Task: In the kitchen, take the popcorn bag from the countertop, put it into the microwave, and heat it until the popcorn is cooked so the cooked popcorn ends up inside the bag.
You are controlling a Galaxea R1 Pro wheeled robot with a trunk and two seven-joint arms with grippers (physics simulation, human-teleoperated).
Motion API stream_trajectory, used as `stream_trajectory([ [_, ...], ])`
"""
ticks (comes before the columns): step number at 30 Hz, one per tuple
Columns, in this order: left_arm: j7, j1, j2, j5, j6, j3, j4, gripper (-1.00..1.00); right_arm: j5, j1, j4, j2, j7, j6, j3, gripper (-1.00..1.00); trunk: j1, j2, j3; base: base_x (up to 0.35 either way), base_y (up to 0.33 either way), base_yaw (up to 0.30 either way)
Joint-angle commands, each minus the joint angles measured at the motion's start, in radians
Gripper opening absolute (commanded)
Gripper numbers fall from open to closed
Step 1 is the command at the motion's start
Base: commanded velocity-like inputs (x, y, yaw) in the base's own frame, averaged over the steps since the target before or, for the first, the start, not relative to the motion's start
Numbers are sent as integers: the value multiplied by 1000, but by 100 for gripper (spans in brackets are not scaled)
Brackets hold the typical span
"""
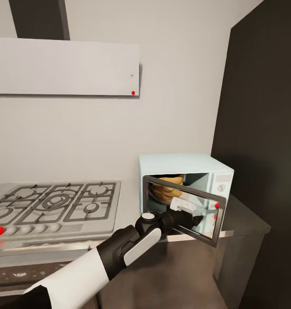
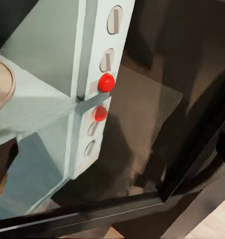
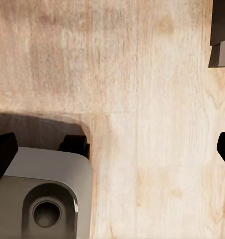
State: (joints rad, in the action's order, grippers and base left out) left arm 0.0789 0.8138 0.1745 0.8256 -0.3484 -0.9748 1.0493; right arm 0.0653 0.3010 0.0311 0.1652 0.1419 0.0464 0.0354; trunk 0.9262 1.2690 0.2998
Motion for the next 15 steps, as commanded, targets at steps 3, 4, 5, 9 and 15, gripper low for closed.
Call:
stream_trajectory([
  [3,92,-2,0,30,-3,-1,1,100,7,1,1,-1,3,1,3,100,0,1,1,0,-173,-3],
  [4,96,-2,0,34,-3,-1,1,100,8,1,1,-1,3,1,3,100,0,1,1,0,-226,-1],
  [5,100,-2,0,36,-3,-1,1,100,8,1,1,-1,3,1,3,100,0,1,1,0,-236,0],
  [9,100,-2,0,37,-3,-1,1,100,8,1,1,-1,3,1,3,100,0,1,1,0,-261,0],
  [15,98,-2,0,37,-3,-2,4,100,8,1,1,-1,4,1,3,100,0,1,1,0,-274,0],
])
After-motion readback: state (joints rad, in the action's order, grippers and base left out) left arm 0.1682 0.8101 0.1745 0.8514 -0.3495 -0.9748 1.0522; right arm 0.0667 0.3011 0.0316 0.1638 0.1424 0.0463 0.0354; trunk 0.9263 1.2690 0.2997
